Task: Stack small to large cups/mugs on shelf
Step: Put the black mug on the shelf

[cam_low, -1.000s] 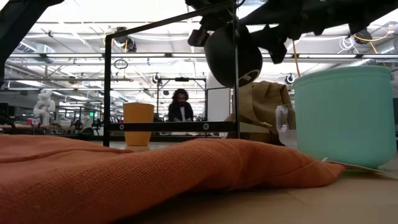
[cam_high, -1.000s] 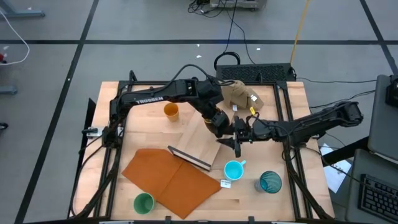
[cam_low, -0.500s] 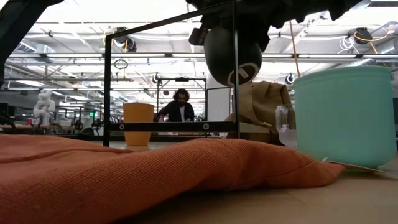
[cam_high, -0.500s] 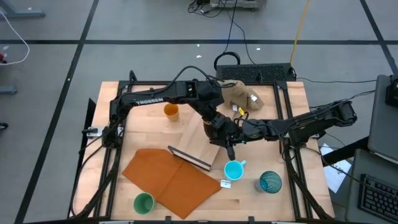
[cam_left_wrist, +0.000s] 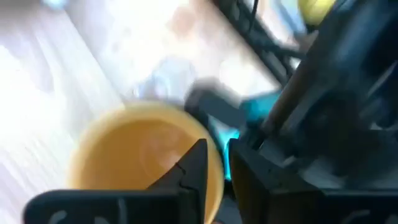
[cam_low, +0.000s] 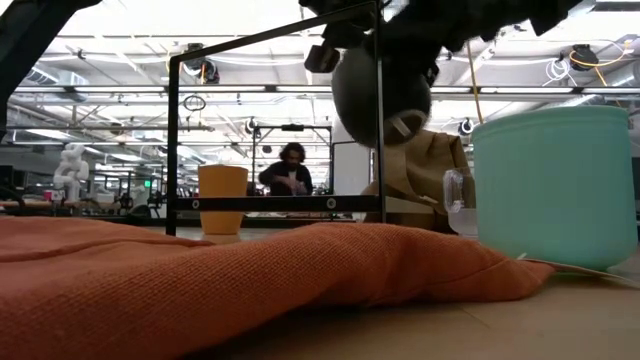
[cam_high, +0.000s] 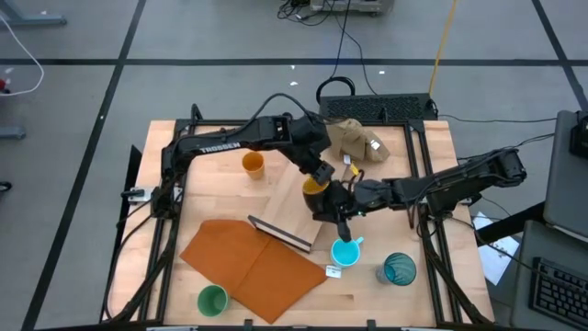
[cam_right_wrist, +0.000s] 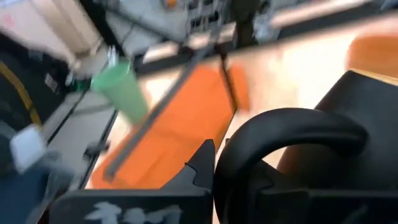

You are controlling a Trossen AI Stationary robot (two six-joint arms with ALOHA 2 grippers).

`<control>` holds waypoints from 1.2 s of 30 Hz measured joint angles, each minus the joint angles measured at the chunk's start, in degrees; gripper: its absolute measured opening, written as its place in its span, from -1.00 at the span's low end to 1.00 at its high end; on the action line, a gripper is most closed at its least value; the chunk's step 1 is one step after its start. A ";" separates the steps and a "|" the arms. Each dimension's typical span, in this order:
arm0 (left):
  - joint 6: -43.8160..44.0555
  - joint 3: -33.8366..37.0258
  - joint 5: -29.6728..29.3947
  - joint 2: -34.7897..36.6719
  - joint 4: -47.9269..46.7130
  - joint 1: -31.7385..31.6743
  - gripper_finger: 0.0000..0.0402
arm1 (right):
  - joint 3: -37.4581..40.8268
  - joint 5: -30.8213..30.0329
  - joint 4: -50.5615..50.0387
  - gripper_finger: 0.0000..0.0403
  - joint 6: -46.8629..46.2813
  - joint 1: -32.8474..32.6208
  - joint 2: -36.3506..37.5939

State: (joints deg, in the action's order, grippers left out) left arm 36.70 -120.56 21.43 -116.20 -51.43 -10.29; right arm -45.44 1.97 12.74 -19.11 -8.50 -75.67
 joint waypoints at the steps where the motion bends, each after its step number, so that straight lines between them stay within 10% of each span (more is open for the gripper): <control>1: -0.19 -0.03 0.01 0.06 0.10 -0.06 -0.64 | 0.10 0.05 -1.20 -0.94 -0.12 -0.06 -0.13; 17: -0.83 0.10 2.70 4.98 6.36 -1.02 -0.62 | -0.03 -7.40 0.25 -0.94 11.24 0.18 1.31; 36: -7.05 0.08 -15.73 21.44 5.99 -1.26 -0.62 | 9.74 -14.28 14.39 -0.94 15.73 7.39 8.80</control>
State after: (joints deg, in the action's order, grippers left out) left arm 29.65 -120.49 5.70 -94.76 -45.44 -11.55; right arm -35.70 -12.31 27.13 -3.38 -1.10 -66.87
